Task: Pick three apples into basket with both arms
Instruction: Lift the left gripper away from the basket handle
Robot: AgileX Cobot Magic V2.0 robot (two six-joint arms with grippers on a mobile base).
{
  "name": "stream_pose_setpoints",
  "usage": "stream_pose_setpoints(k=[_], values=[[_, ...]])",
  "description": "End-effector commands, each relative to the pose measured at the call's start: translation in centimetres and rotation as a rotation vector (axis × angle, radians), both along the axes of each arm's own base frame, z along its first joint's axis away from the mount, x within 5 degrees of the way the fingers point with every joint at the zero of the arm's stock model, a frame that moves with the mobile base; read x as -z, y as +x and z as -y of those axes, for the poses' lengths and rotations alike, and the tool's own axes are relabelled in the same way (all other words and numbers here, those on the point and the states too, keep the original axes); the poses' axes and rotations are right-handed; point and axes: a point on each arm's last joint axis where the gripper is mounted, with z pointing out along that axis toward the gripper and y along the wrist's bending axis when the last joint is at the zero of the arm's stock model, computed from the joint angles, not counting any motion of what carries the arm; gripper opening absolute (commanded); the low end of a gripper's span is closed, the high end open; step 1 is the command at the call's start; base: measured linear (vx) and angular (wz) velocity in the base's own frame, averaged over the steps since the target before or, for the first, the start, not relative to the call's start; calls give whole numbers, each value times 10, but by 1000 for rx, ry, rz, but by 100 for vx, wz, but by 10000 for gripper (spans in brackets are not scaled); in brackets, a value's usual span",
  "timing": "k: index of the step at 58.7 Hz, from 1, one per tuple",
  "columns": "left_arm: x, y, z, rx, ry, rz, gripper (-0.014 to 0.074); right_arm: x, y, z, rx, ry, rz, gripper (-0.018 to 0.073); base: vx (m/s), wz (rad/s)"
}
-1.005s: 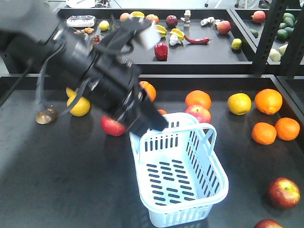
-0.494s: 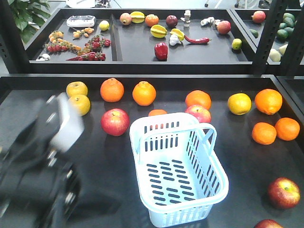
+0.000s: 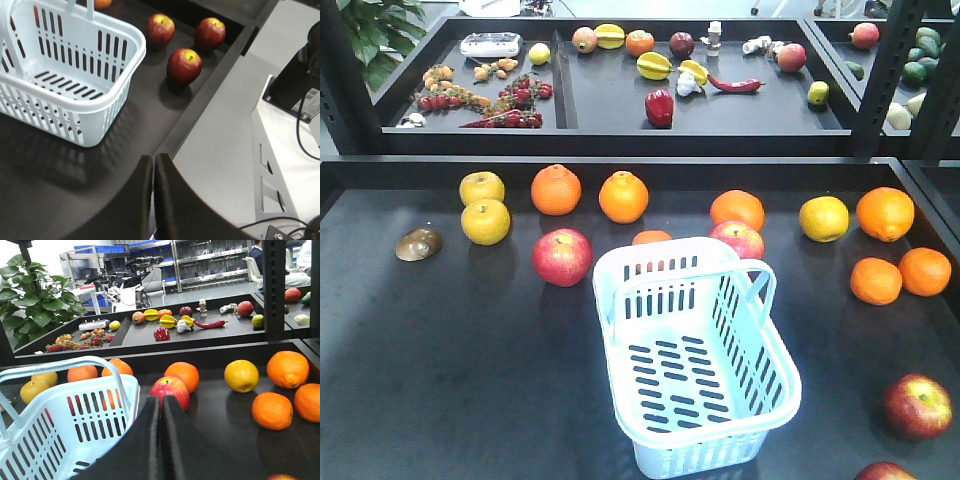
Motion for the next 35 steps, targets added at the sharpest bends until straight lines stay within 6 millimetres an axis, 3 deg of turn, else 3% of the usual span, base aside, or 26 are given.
stream_pose_setpoints(k=[1, 12, 24, 28, 35], values=[[-14, -3, -2, -28, -88, 41, -8, -6, -1, -1, -12, 54, 95, -5, 0, 0], [-15, -6, -3, -21, -95, 50, -8, -21, -3, 2, -47, 601, 183, -5, 0, 0], [-15, -7, -3, -19, -94, 48, -7, -26, -4, 6, -59, 894, 192, -5, 0, 0], [-15, -7, -3, -19, -94, 48, -7, -31, -4, 4, -68, 891, 171, -5, 0, 0], [-15, -7, -3, -19, -94, 48, -7, -57, -11, 0, -82, 715, 125, -5, 0, 0]])
